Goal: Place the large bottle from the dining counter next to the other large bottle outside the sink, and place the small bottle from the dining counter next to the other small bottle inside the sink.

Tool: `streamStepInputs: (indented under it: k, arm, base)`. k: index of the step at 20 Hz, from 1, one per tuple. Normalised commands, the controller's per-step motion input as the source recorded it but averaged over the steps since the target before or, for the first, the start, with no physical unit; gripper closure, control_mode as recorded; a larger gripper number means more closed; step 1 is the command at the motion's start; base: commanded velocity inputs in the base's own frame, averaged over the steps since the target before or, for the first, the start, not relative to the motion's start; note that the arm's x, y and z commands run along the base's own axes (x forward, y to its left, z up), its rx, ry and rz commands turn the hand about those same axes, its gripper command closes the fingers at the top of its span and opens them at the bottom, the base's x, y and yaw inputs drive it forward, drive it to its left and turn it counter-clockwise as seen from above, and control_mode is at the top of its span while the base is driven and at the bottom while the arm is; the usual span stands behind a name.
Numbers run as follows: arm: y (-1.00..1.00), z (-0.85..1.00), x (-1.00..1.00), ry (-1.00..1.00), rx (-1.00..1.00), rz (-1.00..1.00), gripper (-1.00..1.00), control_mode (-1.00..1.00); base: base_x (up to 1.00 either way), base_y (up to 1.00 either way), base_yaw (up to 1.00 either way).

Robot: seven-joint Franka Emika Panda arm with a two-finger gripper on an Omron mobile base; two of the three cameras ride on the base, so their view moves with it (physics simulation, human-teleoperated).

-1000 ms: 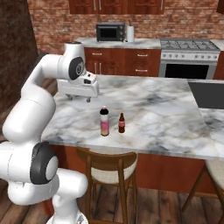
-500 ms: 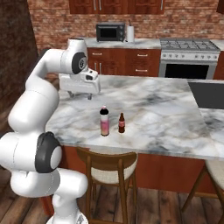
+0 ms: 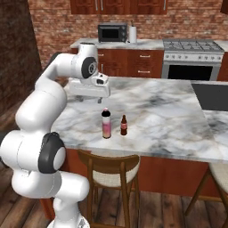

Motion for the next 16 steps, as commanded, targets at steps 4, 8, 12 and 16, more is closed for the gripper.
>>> streamStepInputs:
  k: [4, 8, 12, 16]
  arm:
    - [-0.01, 0.00, 0.26, 0.01, -0.02, 0.03, -1.00, -1.00]
    - [-0.02, 0.00, 0.11, 0.03, -0.02, 0.02, -1.00, -1.00]
    - [-0.16, 0.00, 0.06, 0.03, 0.00, 0.04, -1.00, -1.00]
    - [-0.21, 0.00, 0.07, 0.01, 0.00, 0.04, -1.00, -1.00]
  base:
    - [0.00, 0.00, 0.00]
    - [0.00, 0.00, 0.00]
    - [0.00, 0.00, 0.00]
    - [0.00, 0.00, 0.00]
